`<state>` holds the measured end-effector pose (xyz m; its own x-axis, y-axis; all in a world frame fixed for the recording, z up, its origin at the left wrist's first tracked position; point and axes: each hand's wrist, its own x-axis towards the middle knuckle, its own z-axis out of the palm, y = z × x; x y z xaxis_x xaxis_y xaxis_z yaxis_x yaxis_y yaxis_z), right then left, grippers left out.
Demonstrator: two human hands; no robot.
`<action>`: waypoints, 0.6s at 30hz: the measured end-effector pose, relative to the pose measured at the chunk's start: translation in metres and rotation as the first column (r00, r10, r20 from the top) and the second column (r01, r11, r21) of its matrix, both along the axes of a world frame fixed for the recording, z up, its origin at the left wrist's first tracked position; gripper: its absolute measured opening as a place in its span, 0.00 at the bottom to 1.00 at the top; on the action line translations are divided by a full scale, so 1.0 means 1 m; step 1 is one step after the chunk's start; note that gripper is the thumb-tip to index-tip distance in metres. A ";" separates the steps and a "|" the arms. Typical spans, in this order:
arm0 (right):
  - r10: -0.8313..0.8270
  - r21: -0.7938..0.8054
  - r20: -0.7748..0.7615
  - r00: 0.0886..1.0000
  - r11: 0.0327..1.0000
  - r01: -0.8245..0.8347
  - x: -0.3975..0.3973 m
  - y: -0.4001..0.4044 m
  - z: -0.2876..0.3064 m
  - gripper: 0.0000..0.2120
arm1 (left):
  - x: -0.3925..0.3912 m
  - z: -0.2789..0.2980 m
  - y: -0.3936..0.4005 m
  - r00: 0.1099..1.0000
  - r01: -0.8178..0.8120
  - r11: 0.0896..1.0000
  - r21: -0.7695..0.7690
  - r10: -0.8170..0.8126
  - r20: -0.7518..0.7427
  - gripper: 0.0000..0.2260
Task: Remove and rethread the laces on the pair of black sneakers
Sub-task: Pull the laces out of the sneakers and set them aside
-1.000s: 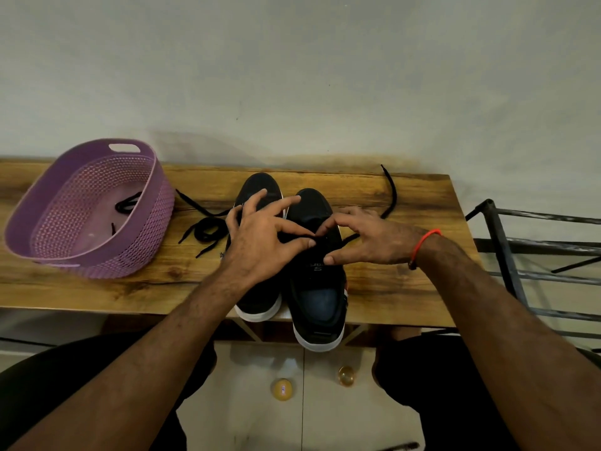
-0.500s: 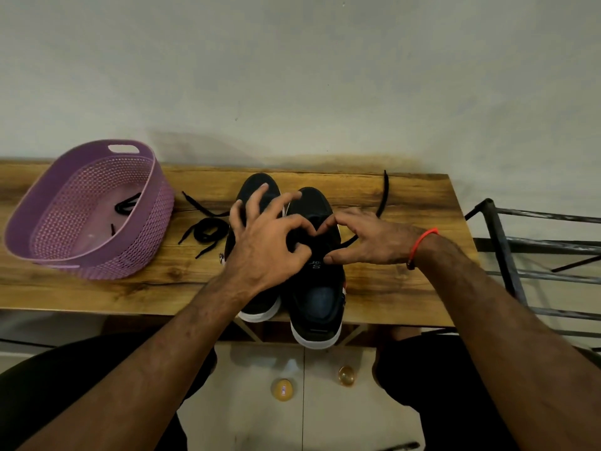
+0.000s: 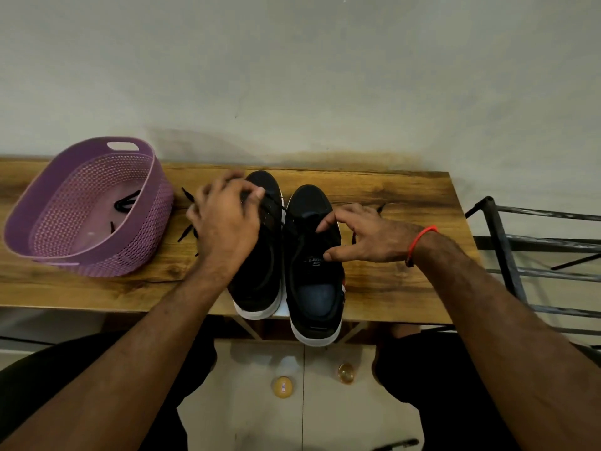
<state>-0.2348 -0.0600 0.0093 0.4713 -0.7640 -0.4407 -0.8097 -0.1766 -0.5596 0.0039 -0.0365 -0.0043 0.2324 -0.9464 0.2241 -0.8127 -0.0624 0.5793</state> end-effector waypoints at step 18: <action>0.023 0.008 -0.057 0.998 1.000 -0.023 0.004 -0.001 0.000 0.22 | -0.029 -0.010 0.020 0.735 0.503 0.847 0.175 -0.525 0.428 0.10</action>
<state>-0.2309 -0.0608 0.0089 0.4629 -0.7500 -0.4725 -0.8359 -0.1920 -0.5142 -0.0251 -0.0166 -0.0143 -0.4067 -0.9038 0.1328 -0.8923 0.4242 0.1546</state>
